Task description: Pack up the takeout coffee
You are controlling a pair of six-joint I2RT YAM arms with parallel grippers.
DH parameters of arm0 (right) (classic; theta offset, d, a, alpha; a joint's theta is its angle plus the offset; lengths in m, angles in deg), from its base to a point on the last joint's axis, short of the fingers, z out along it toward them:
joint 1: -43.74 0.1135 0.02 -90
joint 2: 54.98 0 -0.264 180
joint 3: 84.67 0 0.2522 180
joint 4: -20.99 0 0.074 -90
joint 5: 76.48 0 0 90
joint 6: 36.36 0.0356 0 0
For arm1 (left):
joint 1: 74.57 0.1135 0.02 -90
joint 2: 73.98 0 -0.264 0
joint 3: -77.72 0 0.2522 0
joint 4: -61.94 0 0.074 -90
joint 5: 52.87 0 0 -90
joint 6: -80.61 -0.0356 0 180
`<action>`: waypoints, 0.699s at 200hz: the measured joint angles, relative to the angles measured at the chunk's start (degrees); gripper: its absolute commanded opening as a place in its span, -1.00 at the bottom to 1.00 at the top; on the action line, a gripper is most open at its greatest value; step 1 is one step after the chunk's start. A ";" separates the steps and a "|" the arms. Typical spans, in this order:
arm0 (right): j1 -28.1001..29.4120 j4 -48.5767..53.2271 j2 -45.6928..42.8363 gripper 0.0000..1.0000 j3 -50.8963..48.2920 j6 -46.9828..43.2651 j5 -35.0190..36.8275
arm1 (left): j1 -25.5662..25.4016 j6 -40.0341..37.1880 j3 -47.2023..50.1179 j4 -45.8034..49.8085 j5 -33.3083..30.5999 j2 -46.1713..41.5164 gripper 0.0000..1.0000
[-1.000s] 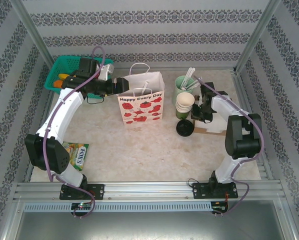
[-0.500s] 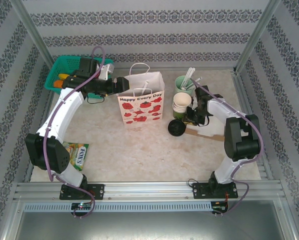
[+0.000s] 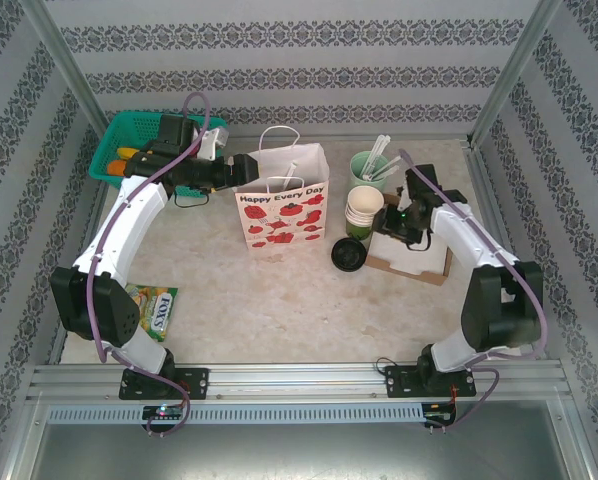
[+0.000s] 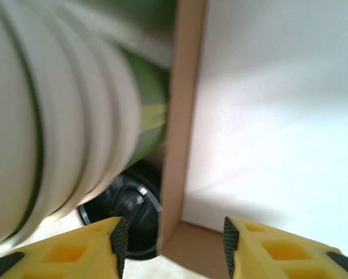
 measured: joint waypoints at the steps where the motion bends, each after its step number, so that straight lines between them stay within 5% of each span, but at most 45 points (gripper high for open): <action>1: -0.09 -0.02 -0.02 0.14 0.00 -0.07 0.13 | 0.00 0.00 0.00 0.00 0.00 0.00 0.99; 51: -5.27 -0.59 3.34 0.58 0.00 -0.98 11.10 | 0.02 0.81 0.02 -0.81 -1.79 -0.02 0.99; 86: -5.81 -1.88 9.68 0.71 0.11 -1.53 13.75 | 0.02 2.49 1.79 -2.69 -3.82 -1.07 0.99; 94: -5.81 -2.25 11.10 0.95 0.11 -1.55 13.81 | 0.00 2.84 2.08 -2.82 -4.31 -1.29 0.99; 140: -5.81 -2.91 15.98 0.88 0.85 -2.16 14.03 | 0.02 3.82 2.47 -3.85 -5.49 -1.53 0.99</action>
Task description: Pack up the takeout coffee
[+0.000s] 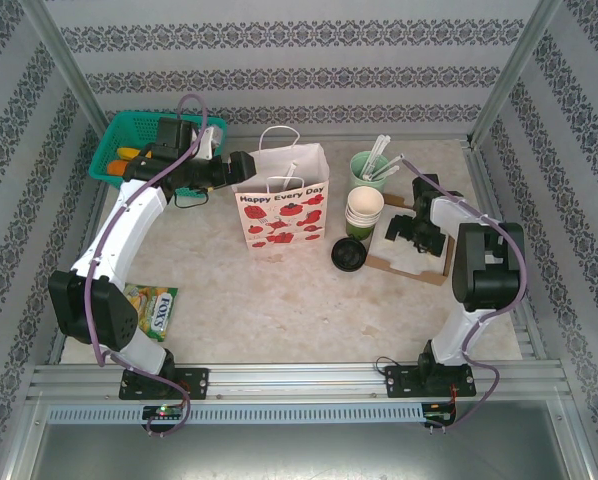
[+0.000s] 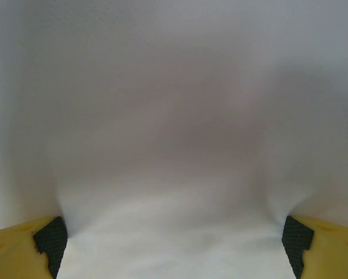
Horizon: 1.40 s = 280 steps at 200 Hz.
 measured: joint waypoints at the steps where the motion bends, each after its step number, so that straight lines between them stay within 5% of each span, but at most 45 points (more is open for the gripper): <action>1: 0.00 0.07 0.02 0.87 0.07 0.02 0.04 | 0.00 0.00 0.00 0.00 -0.02 0.00 0.99; 179: 0.66 0.39 -2.27 -0.94 1.01 -3.37 3.02 | 0.00 0.85 0.00 -0.22 -0.61 0.00 0.99; 198: 0.66 0.39 -2.75 -0.86 0.98 -3.54 3.13 | -0.02 0.87 0.00 -0.26 -0.61 0.00 0.99; 224: 0.66 0.81 -2.75 -0.10 1.01 -3.48 3.15 | 0.00 0.85 0.00 -0.39 -0.61 0.00 0.99; 254: 0.68 0.79 -2.27 -0.06 0.98 -2.95 2.16 | 0.00 0.85 0.00 -0.39 -0.61 0.02 0.99; 280: 0.79 0.79 0.04 -0.24 0.98 -2.36 0.98 | -0.02 0.85 0.00 -0.39 -0.63 0.02 0.99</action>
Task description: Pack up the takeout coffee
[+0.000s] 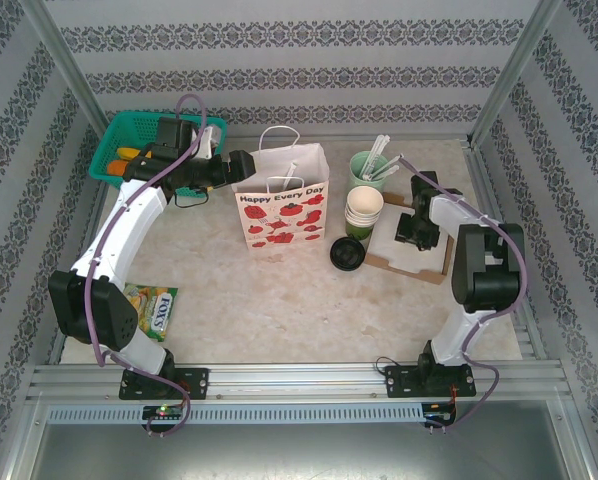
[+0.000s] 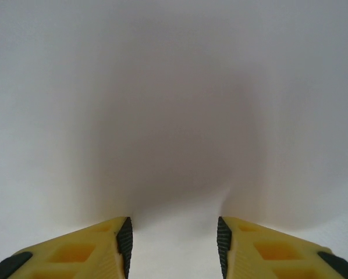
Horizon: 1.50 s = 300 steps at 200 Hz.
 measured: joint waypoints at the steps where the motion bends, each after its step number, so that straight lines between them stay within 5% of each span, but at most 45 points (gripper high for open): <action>1: 0.00 0.02 0.04 -0.25 0.00 -0.09 -0.02 | 0.02 0.00 0.00 0.00 0.00 0.00 0.99; 28: 0.26 -0.02 0.85 -0.58 0.00 0.48 0.04 | 0.00 0.00 0.00 0.00 -0.07 0.00 0.99; 95: 0.35 0.31 -1.16 -1.00 0.00 0.00 1.33 | 0.00 0.00 0.00 0.00 -0.20 0.00 0.99; 223: 0.33 8.90 -3.50 -1.00 4.72 -4.68 0.48 | 0.02 -0.02 0.00 0.00 -0.17 0.00 0.99; 243: 0.33 10.27 -2.19 -0.78 6.62 -5.57 -0.07 | 0.00 -0.02 0.00 0.00 -0.17 0.00 0.99; 266: 0.33 10.80 -0.55 -1.00 7.10 -6.12 -0.31 | 0.02 -0.02 0.00 0.00 -0.17 0.00 0.99; 300: 0.35 11.26 0.22 -1.00 7.15 -6.71 -0.70 | 0.02 -0.02 0.00 0.02 -0.17 0.00 0.99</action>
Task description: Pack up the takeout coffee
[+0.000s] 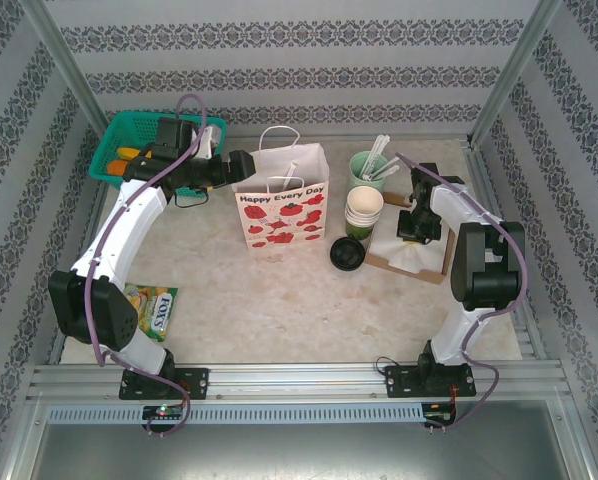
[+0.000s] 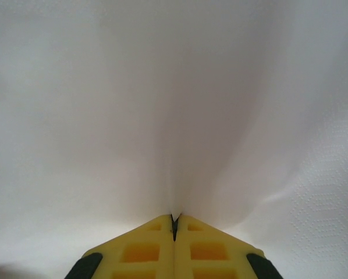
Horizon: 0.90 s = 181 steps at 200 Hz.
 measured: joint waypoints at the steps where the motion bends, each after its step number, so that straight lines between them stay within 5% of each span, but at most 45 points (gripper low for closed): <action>1: 0.00 0.02 0.00 -1.00 0.00 0.00 0.00 | -0.02 0.00 0.00 0.00 0.00 0.00 0.99; 14: 0.00 0.02 0.00 -0.56 0.02 0.00 0.00 | 0.00 0.00 0.00 -0.02 0.00 0.00 0.99; 22: 0.00 0.00 0.00 -0.50 0.02 -0.04 0.02 | 0.00 0.02 0.00 -0.02 0.00 0.00 0.99; 38: 0.00 0.00 0.00 -1.00 0.02 -0.46 0.11 | -0.02 0.00 0.00 0.00 0.00 0.00 0.99; 93: 0.00 -0.04 -0.31 -1.00 0.00 -0.22 0.22 | 0.00 0.02 0.00 -0.02 0.00 0.00 0.99; 103: 0.00 -0.02 -0.46 -0.48 0.00 -0.22 0.22 | 0.00 0.02 0.00 -0.02 0.02 0.00 0.99; 118: -0.02 0.02 -0.42 -0.10 0.00 -0.04 -0.04 | 0.00 0.02 0.00 -0.02 0.00 0.00 0.99; 153: 0.02 -0.31 1.36 -0.13 -0.63 0.15 -1.14 | 0.00 0.02 0.00 -0.02 0.02 0.11 0.99; 181: 0.26 -0.68 5.07 -0.52 -0.83 0.61 -2.08 | 0.00 0.02 0.00 0.00 0.02 0.33 0.99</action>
